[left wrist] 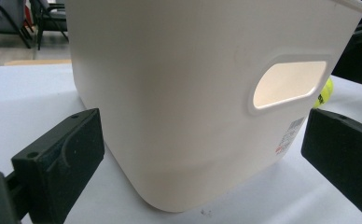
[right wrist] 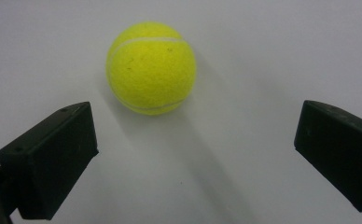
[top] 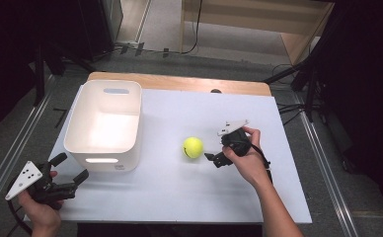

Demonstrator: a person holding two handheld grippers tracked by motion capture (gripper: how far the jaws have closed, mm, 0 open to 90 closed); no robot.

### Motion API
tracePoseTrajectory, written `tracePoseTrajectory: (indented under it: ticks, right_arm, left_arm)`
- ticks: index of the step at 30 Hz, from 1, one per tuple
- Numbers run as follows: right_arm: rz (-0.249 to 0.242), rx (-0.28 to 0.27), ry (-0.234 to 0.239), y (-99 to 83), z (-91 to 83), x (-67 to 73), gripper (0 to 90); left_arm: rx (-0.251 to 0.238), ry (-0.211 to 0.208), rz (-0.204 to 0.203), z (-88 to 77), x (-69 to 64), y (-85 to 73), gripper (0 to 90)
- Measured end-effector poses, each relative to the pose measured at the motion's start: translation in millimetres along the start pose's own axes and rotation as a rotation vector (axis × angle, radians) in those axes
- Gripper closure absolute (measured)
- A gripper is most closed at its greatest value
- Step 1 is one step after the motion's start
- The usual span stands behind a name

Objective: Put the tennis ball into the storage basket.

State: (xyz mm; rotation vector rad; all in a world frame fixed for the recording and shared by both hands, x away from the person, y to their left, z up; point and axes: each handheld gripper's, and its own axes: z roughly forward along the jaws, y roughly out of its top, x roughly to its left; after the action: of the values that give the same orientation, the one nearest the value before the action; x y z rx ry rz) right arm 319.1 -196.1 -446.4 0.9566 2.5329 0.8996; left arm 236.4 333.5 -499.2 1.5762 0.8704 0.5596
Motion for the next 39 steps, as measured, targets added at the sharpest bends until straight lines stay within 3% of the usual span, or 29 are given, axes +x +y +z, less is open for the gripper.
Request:
tracePoseTrajectory:
  ticks: [39]
  right_arm:
    - [-0.089, 0.096, 0.066, 30.5, 36.5, 11.7, 0.0]
  left_arm:
    - [-0.002, -0.003, 0.000, 0.2, 0.2, 0.0, 0.0]
